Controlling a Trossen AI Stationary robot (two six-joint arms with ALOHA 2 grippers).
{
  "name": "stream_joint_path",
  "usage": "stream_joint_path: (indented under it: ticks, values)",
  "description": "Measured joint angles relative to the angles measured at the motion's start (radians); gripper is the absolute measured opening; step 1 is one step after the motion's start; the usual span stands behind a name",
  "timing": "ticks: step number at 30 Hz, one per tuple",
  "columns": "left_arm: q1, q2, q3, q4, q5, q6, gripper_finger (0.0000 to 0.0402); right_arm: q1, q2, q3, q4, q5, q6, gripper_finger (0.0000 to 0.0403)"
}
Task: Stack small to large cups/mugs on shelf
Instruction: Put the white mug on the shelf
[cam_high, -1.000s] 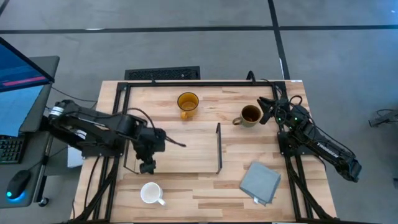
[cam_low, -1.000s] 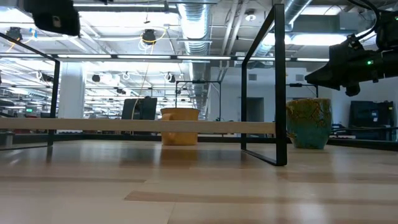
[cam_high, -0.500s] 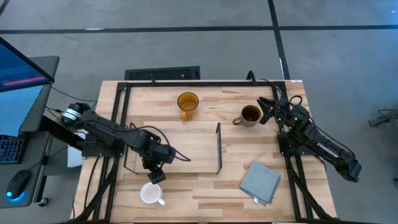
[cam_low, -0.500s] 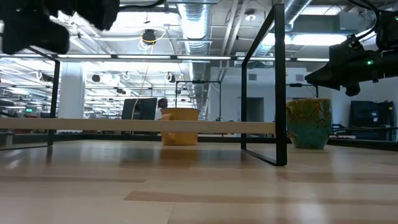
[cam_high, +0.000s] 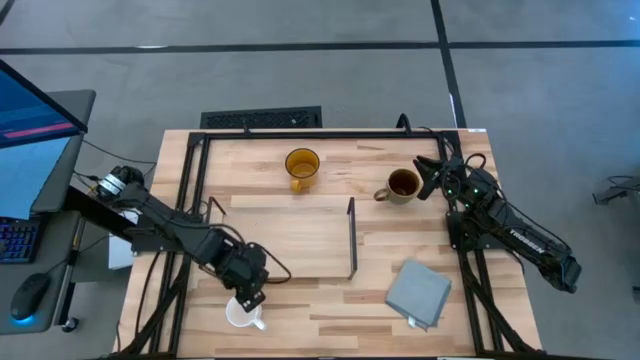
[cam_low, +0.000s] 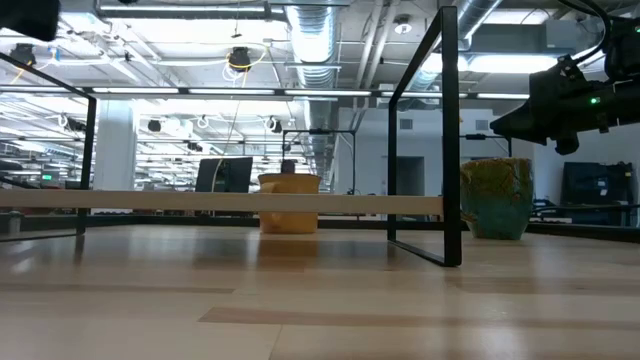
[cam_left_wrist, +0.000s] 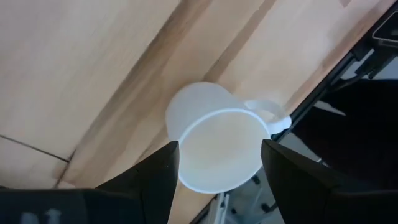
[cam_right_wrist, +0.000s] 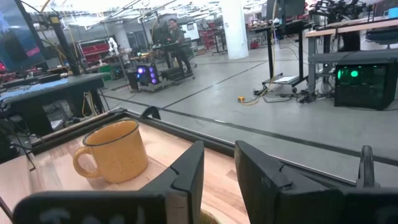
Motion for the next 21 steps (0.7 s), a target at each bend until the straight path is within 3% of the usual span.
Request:
stream_joint_path:
  ticks: [7,12,21]
  values:
    - [-0.047,0.000,-0.024,0.011,-0.022,-0.076,0.0219,0.000,0.000,0.000,0.000,0.000,0.000,0.0113]
    - [-0.050,0.000,-0.046,0.057,0.051,-0.187,0.0219,0.000,0.000,0.000,0.000,0.000,0.000,0.0113]
    - [-0.088,0.021,-0.056,0.063,0.047,-0.299,0.0219,0.000,0.000,0.000,0.000,0.000,0.000,0.0113]
